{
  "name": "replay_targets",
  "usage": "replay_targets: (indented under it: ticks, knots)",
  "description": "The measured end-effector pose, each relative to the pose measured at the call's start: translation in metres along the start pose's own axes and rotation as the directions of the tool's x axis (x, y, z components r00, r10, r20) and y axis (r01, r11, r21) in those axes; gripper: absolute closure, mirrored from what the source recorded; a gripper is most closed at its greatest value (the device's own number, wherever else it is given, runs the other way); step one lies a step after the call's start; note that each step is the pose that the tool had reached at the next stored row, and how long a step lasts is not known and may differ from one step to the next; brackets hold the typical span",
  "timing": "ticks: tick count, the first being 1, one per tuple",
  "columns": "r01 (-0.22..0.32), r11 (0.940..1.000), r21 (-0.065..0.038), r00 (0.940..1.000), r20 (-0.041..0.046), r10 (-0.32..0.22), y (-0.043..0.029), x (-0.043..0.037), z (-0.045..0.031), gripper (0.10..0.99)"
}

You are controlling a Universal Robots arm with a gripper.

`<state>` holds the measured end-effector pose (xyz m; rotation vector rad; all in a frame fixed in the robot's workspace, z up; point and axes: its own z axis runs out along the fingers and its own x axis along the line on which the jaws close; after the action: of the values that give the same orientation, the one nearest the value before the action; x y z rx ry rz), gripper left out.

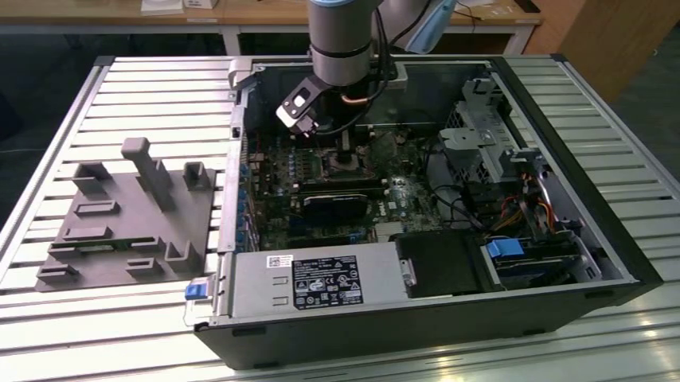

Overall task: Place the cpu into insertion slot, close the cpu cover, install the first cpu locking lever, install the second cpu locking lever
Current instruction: 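Place the cpu into insertion slot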

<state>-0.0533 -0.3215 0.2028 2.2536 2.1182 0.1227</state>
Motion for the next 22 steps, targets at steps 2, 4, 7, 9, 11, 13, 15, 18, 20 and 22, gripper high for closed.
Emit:
replay_targets:
  ticks: [2, 4, 7, 9, 11, 13, 15, 18, 20, 22]
  knots:
    - [-0.002, 1.0, 0.0, 1.0, 0.0001, 0.002, 0.0023, 0.0001, 0.0002, 0.98]
    - [-0.002, 1.0, 0.0, 1.0, 0.0005, 0.002, 0.0024, 0.0001, -0.0002, 0.98]
    - [-0.003, 1.0, 0.0, 1.0, 0.0002, 0.003, 0.0027, 0.0002, -0.0037, 0.98]
    - [-0.003, 1.0, 0.0, 1.0, 0.0003, 0.003, 0.0031, 0.0003, -0.0075, 0.98]
    - [-0.004, 1.0, 0.0, 1.0, 0.0002, 0.004, 0.0035, 0.0004, -0.0119, 0.98]
    - [-0.004, 1.0, 0.0, 1.0, 0.0004, 0.004, 0.0039, 0.0006, -0.0172, 0.98]
    - [-0.004, 1.0, 0.0, 1.0, 0.0005, 0.004, 0.0044, 0.0007, -0.0225, 0.98]
    - [-0.004, 1.0, 0.0, 1.0, 0.0005, 0.004, 0.0052, 0.0009, -0.0315, 0.98]
    - [-0.005, 1.0, 0.0, 1.0, 0.0005, 0.005, 0.0057, 0.0011, -0.037, 0.98]
    - [-0.005, 1.0, 0.0, 1.0, 0.0003, 0.005, 0.0062, 0.0012, -0.0425, 0.98]
